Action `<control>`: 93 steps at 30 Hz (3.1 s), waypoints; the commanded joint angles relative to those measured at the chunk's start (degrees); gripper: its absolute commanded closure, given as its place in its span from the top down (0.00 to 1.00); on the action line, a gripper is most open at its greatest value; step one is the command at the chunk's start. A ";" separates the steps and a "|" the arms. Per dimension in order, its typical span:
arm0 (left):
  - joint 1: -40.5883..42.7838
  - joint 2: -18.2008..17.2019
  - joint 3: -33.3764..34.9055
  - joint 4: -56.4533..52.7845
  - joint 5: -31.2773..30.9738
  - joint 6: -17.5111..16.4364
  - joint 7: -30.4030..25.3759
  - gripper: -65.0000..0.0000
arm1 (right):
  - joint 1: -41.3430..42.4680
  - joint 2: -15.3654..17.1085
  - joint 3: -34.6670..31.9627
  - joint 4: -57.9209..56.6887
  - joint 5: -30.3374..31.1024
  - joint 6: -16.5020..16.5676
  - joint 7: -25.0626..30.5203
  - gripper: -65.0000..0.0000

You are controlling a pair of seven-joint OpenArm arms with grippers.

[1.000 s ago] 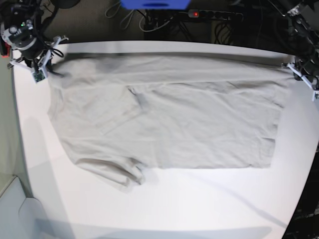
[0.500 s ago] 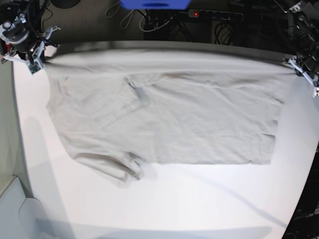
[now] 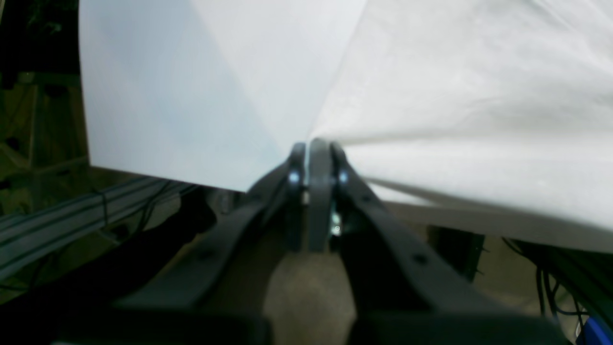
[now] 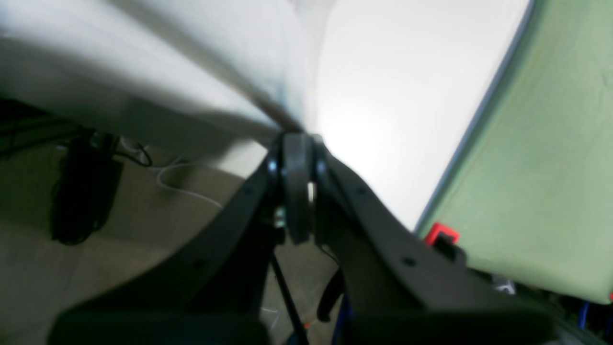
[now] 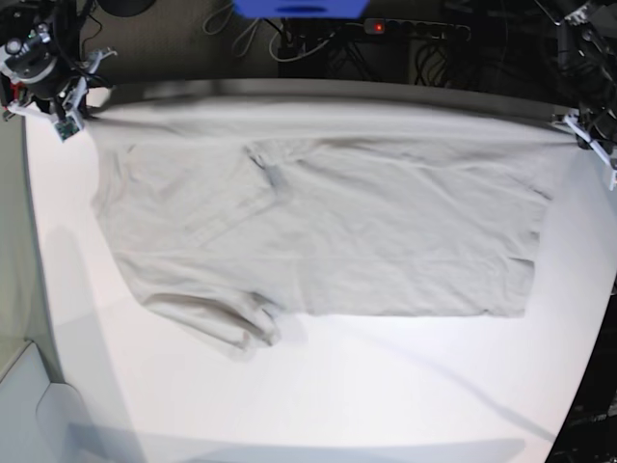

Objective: Layout the t-shirt on the table in an organized manner, then fold the t-shirt properly
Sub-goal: 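Open both grippers and release the folded edge, then move both grippers to the hem corners of the shirt and grasp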

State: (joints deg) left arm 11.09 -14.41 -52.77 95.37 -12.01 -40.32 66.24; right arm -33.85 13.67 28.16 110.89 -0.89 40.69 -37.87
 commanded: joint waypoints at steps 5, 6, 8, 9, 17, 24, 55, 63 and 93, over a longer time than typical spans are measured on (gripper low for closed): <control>-0.15 -1.98 -0.28 0.93 0.36 0.32 -0.44 0.01 | -1.01 2.37 -2.80 1.06 -0.21 -0.69 0.11 0.00; -0.15 -2.07 -0.28 0.93 0.36 0.32 -0.44 0.02 | -1.10 2.46 -3.15 1.06 -0.30 -0.69 0.02 0.01; -0.15 -2.07 -0.28 0.93 0.36 0.32 -0.44 0.09 | -1.10 2.72 -3.33 1.06 -0.30 -0.69 0.02 0.09; -0.15 -2.07 -0.28 0.93 0.36 0.32 -0.44 0.16 | -1.10 2.72 -3.33 1.06 -0.30 -0.69 0.02 0.15; -0.06 -2.07 -0.37 0.93 0.10 0.32 -0.52 0.66 | -1.10 4.75 -3.06 1.06 -0.30 -0.69 -0.07 0.47; -0.94 -2.51 -0.81 1.46 -0.08 0.32 -0.79 0.66 | -0.31 6.24 1.68 1.06 -0.30 -0.69 -0.07 0.47; -26.26 -2.42 7.28 -18.23 13.64 0.32 -8.79 0.79 | 61.67 3.43 -12.38 -54.23 -0.30 -0.69 1.60 0.48; -20.54 -2.42 1.30 -18.23 13.37 0.32 -9.23 0.79 | 68.88 3.08 -16.78 -69.44 -0.39 -0.69 12.24 0.48; -36.98 -2.68 5.35 -33.97 17.68 0.32 -16.70 0.79 | 65.36 3.95 -17.13 -76.56 -0.30 -0.69 20.77 0.00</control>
State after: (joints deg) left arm -24.99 -15.86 -47.35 60.03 5.82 -40.21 49.39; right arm 30.59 16.99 11.07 33.87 -0.16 40.01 -15.84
